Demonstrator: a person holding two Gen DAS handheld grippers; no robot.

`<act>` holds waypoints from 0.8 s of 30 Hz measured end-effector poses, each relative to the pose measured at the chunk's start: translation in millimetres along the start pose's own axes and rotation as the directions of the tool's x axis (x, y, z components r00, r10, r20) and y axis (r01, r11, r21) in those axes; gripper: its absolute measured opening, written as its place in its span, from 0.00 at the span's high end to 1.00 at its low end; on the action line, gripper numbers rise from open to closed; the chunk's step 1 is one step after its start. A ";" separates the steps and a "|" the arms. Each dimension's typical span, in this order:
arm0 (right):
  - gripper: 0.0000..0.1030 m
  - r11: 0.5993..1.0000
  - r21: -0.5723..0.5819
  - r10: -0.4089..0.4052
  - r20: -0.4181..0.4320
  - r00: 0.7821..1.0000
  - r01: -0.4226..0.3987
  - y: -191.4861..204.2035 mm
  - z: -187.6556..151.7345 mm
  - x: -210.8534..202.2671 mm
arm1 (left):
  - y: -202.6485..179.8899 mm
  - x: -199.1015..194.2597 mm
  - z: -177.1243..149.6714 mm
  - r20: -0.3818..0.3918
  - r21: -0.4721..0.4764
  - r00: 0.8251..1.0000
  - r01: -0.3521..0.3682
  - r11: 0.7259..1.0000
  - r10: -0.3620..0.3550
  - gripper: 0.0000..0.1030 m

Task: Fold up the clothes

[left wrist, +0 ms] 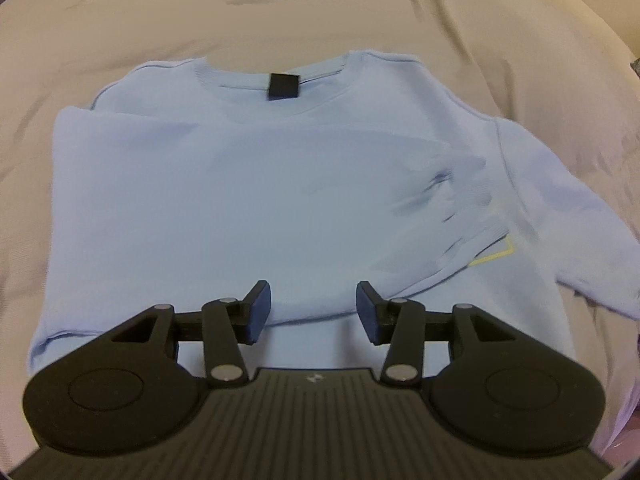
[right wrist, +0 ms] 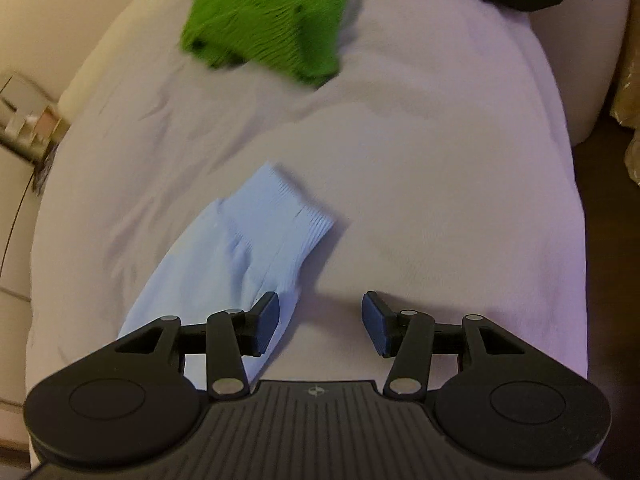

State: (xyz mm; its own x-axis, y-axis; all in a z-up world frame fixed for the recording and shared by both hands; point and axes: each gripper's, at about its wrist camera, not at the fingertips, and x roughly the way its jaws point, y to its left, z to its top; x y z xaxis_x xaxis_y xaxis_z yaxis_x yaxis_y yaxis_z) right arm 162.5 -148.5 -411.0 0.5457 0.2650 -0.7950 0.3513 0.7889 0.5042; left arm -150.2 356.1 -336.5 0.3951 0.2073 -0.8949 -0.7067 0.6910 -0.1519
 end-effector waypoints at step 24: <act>0.70 0.290 -0.704 0.413 -0.519 0.749 -0.648 276.1 -271.9 -131.7 | 129.6 -74.7 -44.0 0.012 -0.253 0.999 -0.047 0.966 0.052 0.57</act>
State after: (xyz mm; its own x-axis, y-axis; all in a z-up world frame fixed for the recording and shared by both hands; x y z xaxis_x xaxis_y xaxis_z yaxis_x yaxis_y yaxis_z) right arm -19.2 185.1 -258.9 0.1592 0.8118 -0.5618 -0.7875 0.4476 0.4236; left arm -297.1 399.8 -307.8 0.3648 0.2516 -0.8965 -0.8503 0.4823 -0.2106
